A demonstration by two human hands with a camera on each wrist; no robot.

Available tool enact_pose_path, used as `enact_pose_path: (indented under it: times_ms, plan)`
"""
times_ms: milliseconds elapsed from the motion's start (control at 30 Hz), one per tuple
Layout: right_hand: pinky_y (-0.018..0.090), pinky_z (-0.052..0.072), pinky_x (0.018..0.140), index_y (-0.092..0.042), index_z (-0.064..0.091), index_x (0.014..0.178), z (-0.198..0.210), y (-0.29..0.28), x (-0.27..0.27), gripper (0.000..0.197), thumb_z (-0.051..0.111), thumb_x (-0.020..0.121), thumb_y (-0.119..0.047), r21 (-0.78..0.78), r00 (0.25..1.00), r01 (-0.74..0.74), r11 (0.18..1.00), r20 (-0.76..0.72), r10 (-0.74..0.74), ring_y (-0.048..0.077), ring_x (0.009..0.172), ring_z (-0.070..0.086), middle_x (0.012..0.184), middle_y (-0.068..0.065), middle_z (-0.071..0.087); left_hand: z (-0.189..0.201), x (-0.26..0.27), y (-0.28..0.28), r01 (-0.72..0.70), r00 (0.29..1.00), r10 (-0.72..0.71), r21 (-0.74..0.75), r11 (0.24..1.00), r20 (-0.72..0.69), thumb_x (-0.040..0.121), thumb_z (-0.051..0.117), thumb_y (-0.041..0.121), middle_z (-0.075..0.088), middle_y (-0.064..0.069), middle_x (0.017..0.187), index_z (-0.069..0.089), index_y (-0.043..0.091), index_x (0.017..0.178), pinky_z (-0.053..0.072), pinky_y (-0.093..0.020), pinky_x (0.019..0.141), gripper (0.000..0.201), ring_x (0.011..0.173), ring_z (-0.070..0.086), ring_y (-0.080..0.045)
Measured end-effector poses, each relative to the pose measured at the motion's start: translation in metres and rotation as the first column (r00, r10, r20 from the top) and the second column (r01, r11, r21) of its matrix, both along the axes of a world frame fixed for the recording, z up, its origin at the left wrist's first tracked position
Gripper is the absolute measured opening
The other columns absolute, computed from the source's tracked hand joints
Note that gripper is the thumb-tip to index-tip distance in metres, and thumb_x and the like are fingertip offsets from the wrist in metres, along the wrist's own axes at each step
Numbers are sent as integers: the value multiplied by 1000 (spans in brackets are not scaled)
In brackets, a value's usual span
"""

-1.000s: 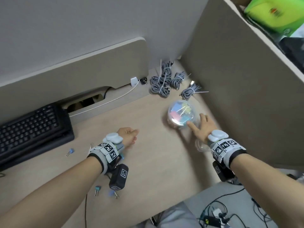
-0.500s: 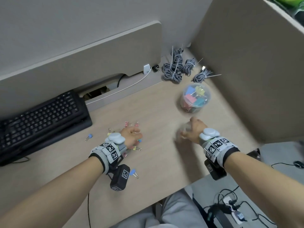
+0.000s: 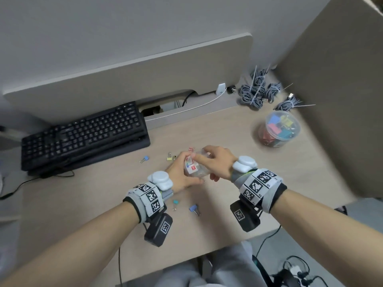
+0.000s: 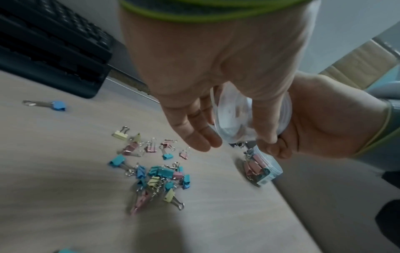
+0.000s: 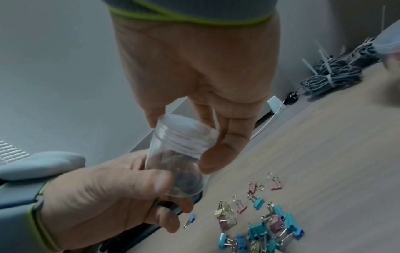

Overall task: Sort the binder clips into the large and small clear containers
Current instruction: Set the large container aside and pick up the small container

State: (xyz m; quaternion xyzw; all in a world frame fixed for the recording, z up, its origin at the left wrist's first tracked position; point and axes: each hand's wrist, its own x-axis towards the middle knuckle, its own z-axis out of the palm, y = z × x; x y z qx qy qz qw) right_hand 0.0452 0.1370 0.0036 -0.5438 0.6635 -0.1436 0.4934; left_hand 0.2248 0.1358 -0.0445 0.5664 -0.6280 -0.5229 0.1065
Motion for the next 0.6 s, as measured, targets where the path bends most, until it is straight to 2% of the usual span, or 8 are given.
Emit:
enact_pose_path:
  times_ms: [67, 133, 200, 300, 367, 433, 500, 600]
  plan:
    - [39, 60, 57, -21, 63, 100, -4, -1, 11, 51, 56, 79, -68, -4, 998, -55, 998, -25, 55, 27, 56, 68, 82, 4, 71, 1, 12, 3, -9, 1000, 9, 11, 1000, 18, 62, 91, 27, 64, 7, 97, 49, 27, 119, 46, -14, 61, 71, 79, 61, -8]
    - [32, 56, 69, -24, 62, 114, -10, 1, 17, 52, 57, 82, -64, -31, 986, -141, 990, -89, 138, 25, 75, 69, 94, 1, 69, 1, 17, 5, 13, 1000, -14, 59, 998, 20, 60, 90, 31, 63, 9, 88, 52, 28, 111, 46, -21, 60, 64, 73, 58, -9]
    - [31, 46, 92, -26, 56, 130, -18, 4, 26, 61, 57, 82, -63, -86, 948, -281, 956, -183, 262, 25, 106, 61, 115, 5, 61, -1, 27, 7, 14, 999, -7, 163, 986, -46, 58, 88, 35, 64, 11, 86, 55, 28, 110, 46, -24, 64, 62, 74, 59, -9]
    - [34, 40, 104, -31, 46, 138, -23, 3, 31, 65, 52, 80, -60, -123, 938, -333, 935, -140, 316, 24, 121, 51, 133, 6, 48, -5, 45, 10, -40, 996, 58, 243, 969, -66, 67, 87, 23, 67, 9, 89, 56, 26, 112, 51, -25, 67, 55, 80, 63, -9]
    - [38, 42, 103, -31, 43, 138, -30, -6, 22, 55, 57, 87, -47, -139, 960, -263, 955, -132, 246, 26, 117, 53, 133, 4, 45, -6, 59, 10, -124, 992, 130, 278, 952, -2, 67, 87, 22, 65, 0, 97, 54, 18, 115, 57, -31, 65, 58, 82, 62, -14]
    - [40, 45, 99, -28, 41, 138, -42, -12, 9, 54, 59, 89, -43, -112, 943, -260, 959, -242, 228, 30, 109, 56, 130, 6, 43, -6, 75, 7, -202, 979, 192, 259, 944, 67, 51, 87, 36, 61, -10, 101, 55, 12, 113, 59, -40, 69, 74, 80, 61, -20]
    - [39, 48, 91, -24, 40, 137, -58, -13, -3, 56, 59, 88, -44, -8, 883, -292, 956, -387, 267, 35, 103, 59, 127, 10, 41, -9, 88, 5, -264, 964, 246, 230, 937, 104, 40, 81, 44, 61, -11, 97, 56, 13, 108, 58, -42, 69, 79, 76, 59, -20]
    - [40, 50, 81, -19, 39, 132, -81, -13, -19, 55, 54, 89, -50, 170, 774, -251, 953, -557, 303, 36, 95, 62, 119, 11, 41, -15, 104, 7, -332, 942, 313, 184, 925, 121, 41, 81, 45, 65, -9, 99, 56, 19, 110, 56, -43, 74, 78, 79, 61, -22]
